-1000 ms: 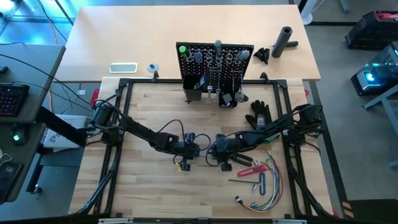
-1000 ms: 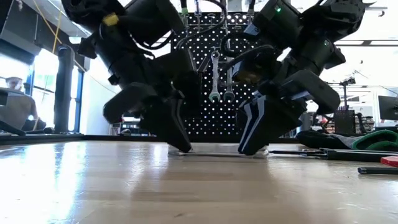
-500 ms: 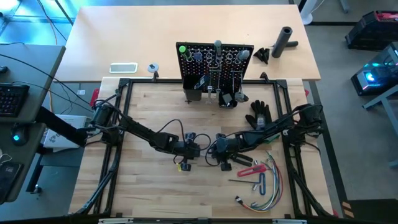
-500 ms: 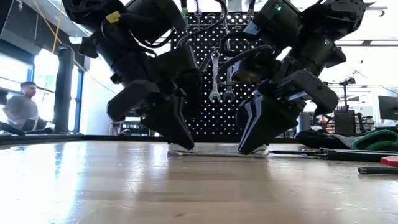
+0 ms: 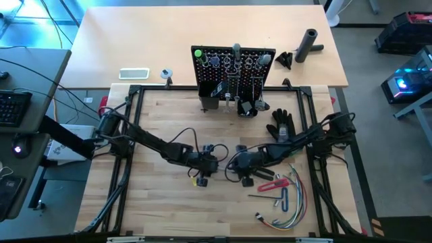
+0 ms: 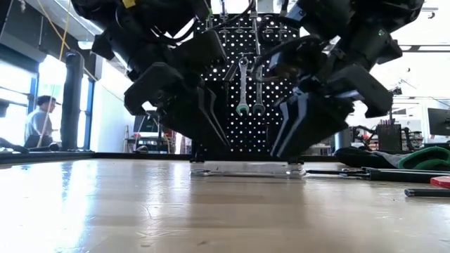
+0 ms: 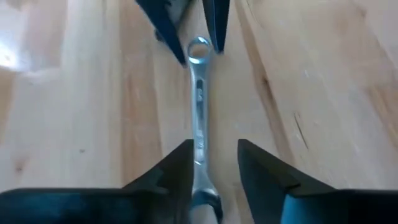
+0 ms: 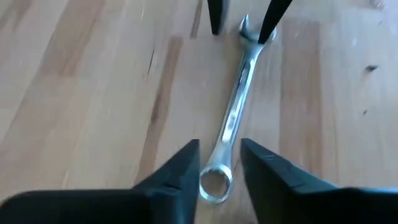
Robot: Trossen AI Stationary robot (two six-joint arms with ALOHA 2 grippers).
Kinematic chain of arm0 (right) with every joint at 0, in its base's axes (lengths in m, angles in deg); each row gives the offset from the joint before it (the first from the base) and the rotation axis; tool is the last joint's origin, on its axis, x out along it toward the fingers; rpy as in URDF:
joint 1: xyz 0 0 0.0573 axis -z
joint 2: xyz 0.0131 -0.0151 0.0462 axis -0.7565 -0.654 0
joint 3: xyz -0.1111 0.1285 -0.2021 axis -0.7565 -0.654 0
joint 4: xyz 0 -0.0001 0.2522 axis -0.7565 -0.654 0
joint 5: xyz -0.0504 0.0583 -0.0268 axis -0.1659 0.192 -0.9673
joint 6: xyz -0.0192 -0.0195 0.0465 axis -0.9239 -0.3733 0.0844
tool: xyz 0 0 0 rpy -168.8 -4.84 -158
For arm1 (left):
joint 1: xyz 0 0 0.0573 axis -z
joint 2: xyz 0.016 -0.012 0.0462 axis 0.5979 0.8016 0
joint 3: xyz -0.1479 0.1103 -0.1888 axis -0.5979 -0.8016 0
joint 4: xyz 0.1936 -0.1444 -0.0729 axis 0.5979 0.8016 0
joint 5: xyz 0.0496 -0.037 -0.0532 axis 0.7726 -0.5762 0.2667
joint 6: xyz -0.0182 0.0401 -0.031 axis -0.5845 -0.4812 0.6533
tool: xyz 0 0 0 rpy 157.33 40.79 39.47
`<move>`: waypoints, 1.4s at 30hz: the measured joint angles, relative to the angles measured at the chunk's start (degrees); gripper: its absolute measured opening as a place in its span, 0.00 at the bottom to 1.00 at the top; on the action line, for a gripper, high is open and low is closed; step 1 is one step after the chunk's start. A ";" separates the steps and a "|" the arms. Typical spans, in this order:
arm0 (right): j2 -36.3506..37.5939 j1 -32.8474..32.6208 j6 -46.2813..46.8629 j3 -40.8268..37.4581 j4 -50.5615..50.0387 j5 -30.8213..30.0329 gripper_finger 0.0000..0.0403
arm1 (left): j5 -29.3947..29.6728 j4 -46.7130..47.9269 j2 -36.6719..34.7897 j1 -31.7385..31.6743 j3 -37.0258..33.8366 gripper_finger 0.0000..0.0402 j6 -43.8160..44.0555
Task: Hang tools onto peg board
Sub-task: Hang the silver wrench on the peg board
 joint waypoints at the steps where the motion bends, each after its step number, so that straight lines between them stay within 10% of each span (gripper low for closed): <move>1: -0.01 -0.02 0.28 0.00 -0.76 0.23 0.31 | -0.35 -0.09 0.41 0.04 -0.01 0.31 -0.02; 9: -0.17 0.03 1.67 -0.76 -4.15 0.77 0.46 | -0.35 -2.96 2.91 -0.32 0.03 0.43 -0.97; 32: 5.18 -0.62 4.68 -1.66 -4.72 2.14 0.40 | -0.42 -2.97 4.36 -0.88 0.06 0.45 -0.87; 42: 1.74 -0.56 3.02 -2.16 -3.22 5.11 0.08 | -0.24 -3.17 4.36 -0.88 0.04 0.45 -0.90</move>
